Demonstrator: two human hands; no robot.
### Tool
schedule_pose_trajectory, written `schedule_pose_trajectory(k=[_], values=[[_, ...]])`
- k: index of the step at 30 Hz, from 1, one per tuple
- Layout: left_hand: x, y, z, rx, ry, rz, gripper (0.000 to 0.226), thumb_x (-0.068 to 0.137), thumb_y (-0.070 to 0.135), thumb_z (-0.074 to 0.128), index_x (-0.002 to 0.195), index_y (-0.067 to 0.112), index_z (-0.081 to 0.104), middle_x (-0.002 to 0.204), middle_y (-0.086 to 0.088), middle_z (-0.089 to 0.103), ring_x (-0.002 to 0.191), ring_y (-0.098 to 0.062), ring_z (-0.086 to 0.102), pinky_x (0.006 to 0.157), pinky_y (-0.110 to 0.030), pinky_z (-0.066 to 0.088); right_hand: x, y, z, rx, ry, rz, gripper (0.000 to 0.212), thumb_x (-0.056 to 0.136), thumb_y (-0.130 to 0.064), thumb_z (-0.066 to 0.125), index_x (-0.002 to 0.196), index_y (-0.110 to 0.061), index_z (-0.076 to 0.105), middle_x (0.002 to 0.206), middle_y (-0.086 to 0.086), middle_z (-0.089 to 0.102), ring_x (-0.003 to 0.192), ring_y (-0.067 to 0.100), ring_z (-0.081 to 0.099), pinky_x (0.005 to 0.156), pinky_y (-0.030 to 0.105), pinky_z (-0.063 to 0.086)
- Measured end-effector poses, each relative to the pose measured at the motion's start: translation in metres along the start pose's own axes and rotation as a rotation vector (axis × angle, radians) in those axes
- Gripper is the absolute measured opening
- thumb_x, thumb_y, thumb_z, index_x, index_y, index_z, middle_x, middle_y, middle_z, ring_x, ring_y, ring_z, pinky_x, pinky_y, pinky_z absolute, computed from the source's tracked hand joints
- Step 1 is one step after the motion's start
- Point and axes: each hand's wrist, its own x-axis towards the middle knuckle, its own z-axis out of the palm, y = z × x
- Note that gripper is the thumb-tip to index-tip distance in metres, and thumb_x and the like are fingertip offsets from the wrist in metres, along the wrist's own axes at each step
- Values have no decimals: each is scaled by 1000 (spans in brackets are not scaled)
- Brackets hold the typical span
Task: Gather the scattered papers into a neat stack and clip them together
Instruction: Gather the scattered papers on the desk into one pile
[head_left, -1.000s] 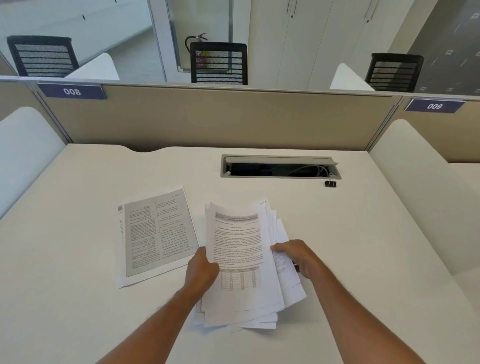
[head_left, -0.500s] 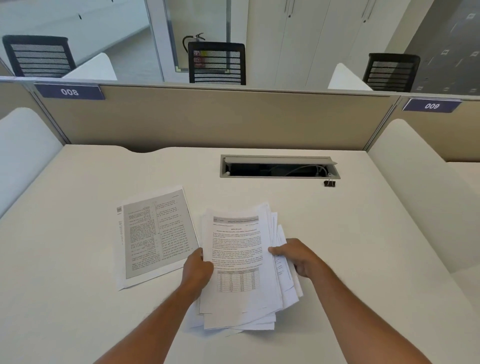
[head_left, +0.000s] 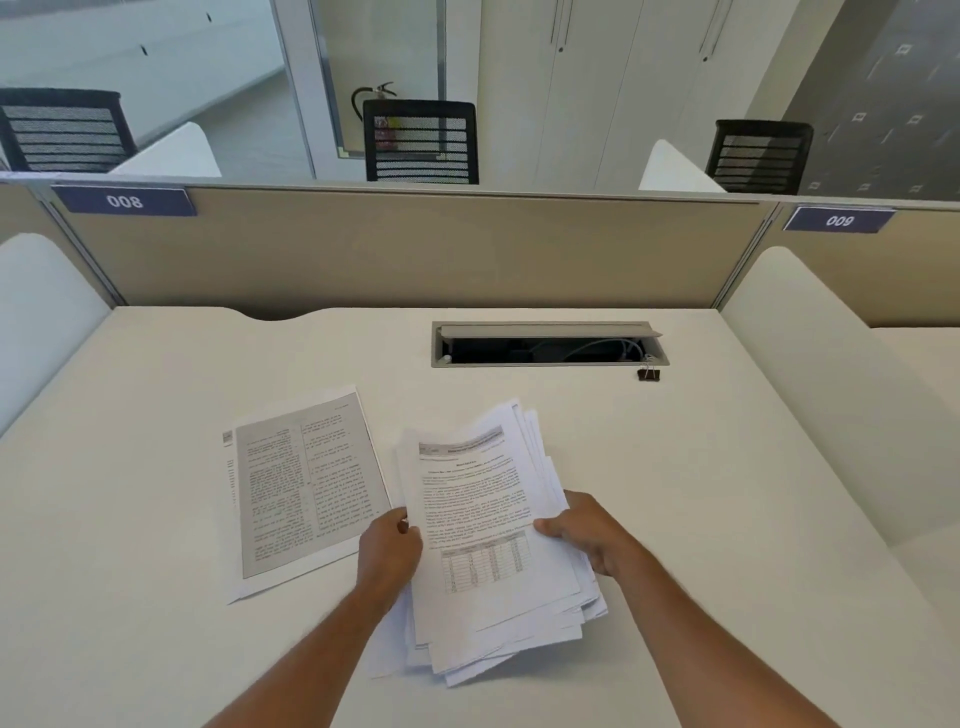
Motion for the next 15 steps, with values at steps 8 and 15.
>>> schedule_pose_trajectory(k=[8, 15], values=[[38, -24, -40, 690, 158, -17, 62, 97, 34, 54, 154, 26, 33, 167, -21, 9, 153, -43, 7, 118, -64, 16, 3, 4, -25, 175, 50, -8, 33, 87, 1, 72, 120, -5, 69, 107, 10, 78, 94, 29, 76, 79, 40, 62], [44, -37, -52, 814, 19, 1, 64, 101, 52, 38, 159, 33, 19, 170, -15, 0, 155, -42, -1, 120, -64, 11, 7, 9, -44, 284, 124, -37, 35, 86, 0, 73, 121, -2, 68, 107, 13, 78, 96, 33, 76, 87, 47, 60]])
